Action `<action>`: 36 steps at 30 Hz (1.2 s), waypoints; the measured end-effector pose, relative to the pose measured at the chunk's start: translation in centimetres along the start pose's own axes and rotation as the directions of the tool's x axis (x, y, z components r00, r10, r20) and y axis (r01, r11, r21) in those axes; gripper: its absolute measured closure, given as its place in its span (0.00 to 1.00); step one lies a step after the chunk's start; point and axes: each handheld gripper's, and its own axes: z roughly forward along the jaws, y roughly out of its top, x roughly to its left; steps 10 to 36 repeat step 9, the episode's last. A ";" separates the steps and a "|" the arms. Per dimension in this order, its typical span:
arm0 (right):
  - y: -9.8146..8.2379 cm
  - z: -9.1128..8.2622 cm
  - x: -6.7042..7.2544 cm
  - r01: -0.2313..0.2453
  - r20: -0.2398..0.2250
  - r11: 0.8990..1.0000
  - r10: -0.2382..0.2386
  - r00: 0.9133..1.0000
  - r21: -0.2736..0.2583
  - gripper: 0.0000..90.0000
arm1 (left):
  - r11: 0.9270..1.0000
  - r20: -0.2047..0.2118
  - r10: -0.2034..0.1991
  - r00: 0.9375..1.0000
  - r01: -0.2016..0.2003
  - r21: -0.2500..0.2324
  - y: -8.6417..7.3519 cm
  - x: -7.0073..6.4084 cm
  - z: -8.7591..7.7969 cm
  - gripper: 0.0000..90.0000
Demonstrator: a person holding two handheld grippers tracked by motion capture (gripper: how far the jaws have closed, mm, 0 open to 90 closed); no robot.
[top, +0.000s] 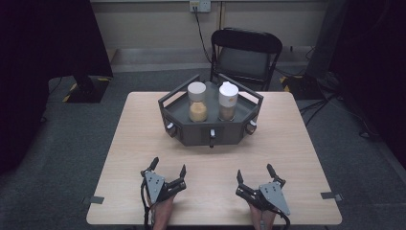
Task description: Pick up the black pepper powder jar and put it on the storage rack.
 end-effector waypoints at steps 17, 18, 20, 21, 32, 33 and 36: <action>-0.5 0.1 -0.2 -0.015 -0.003 1.000 0.015 1.000 0.011 0.00 | 1.000 -0.001 0.000 1.000 0.000 0.000 0.0 0.0 0.0 0.02; -0.5 0.1 -0.2 -0.015 -0.003 1.000 0.015 1.000 0.011 0.00 | 1.000 -0.001 0.000 1.000 0.000 0.000 0.0 0.0 0.0 0.02; -0.5 0.1 -0.2 -0.015 -0.003 1.000 0.015 1.000 0.011 0.00 | 1.000 -0.001 0.000 1.000 0.000 0.000 0.0 0.0 0.0 0.02; -0.5 0.1 -0.2 -0.015 -0.003 1.000 0.015 1.000 0.011 0.00 | 1.000 -0.001 0.000 1.000 0.000 0.000 0.0 0.0 0.0 0.02; -0.5 0.1 -0.2 -0.015 -0.003 1.000 0.015 1.000 0.011 0.00 | 1.000 -0.001 0.000 1.000 0.000 0.000 0.0 0.0 0.0 0.02; -0.5 0.1 -0.2 -0.015 -0.003 1.000 0.015 1.000 0.011 0.00 | 1.000 -0.001 0.000 1.000 0.000 0.000 0.0 0.0 0.0 0.02; -0.5 0.1 -0.2 -0.015 -0.003 1.000 0.015 1.000 0.011 0.00 | 1.000 -0.001 0.000 1.000 0.000 0.000 0.0 0.0 0.0 0.02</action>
